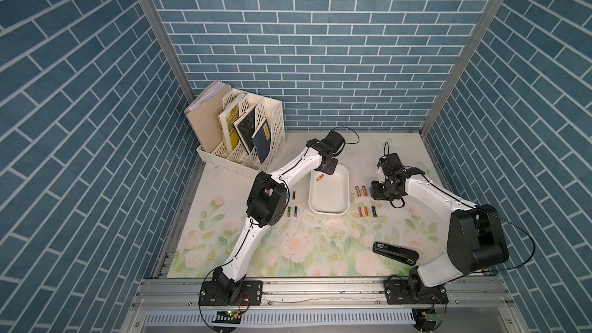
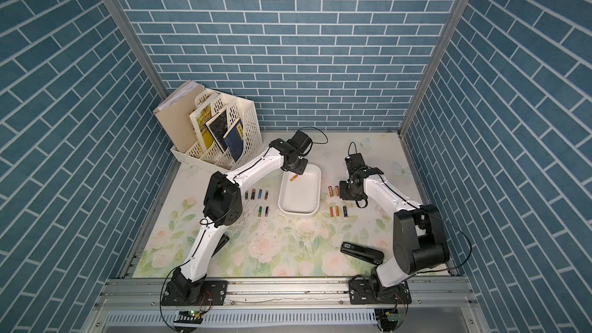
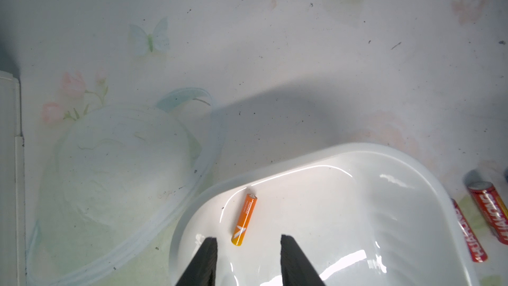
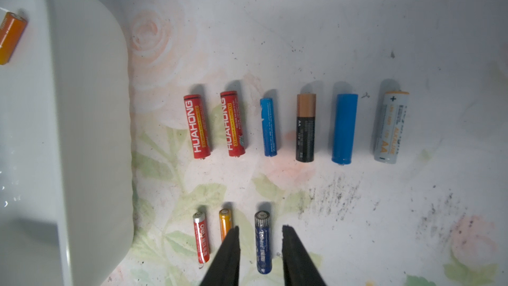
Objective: Take the batteries out of the storage box
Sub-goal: Pick up the battery from the storage box.
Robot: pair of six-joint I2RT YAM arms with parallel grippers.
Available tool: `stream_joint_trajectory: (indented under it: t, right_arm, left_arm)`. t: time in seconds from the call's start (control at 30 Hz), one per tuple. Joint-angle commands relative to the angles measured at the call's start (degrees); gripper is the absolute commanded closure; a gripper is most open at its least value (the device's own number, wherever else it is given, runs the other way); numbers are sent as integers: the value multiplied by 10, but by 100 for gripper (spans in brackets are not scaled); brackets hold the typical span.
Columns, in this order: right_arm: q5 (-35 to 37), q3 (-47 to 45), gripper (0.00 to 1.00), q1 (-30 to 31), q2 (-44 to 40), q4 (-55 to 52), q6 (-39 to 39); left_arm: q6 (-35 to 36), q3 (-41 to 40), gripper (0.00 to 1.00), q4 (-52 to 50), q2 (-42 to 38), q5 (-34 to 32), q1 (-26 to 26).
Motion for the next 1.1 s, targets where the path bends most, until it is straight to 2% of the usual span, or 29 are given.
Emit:
stream_joint_trajectory:
  t: [0.0, 0.43, 1.07]
  right_arm:
    - [4, 14, 70, -4, 6, -15, -10]
    - [0, 4, 70, -6, 9, -8, -14]
    - [-7, -3, 70, -10, 16, -1, -20]
  left_arm:
    - [11, -21, 57, 15, 12, -13, -2]
    - [18, -77, 57, 74, 11, -15, -2]
    - [18, -97, 58, 83, 35, -13, -7]
